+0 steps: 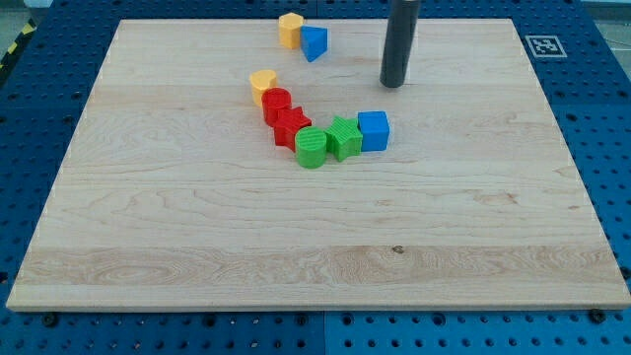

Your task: Separate the blue cube from green star

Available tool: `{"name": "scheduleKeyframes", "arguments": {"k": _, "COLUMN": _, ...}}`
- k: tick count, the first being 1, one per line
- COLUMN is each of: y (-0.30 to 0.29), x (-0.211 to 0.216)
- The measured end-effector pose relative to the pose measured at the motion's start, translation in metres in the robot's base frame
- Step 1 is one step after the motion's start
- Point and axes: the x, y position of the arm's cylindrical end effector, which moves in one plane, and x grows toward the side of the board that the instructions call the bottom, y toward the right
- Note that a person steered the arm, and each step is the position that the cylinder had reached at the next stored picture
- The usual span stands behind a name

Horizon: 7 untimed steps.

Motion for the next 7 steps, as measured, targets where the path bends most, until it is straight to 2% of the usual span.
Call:
{"name": "scheduleKeyframes", "arguments": {"k": 1, "y": 0.012, "x": 0.029}}
{"name": "scheduleKeyframes", "arguments": {"k": 3, "y": 0.003, "x": 0.117}}
{"name": "scheduleKeyframes", "arguments": {"k": 5, "y": -0.047, "x": 0.120}}
{"name": "scheduleKeyframes", "arguments": {"k": 7, "y": -0.047, "x": 0.090}}
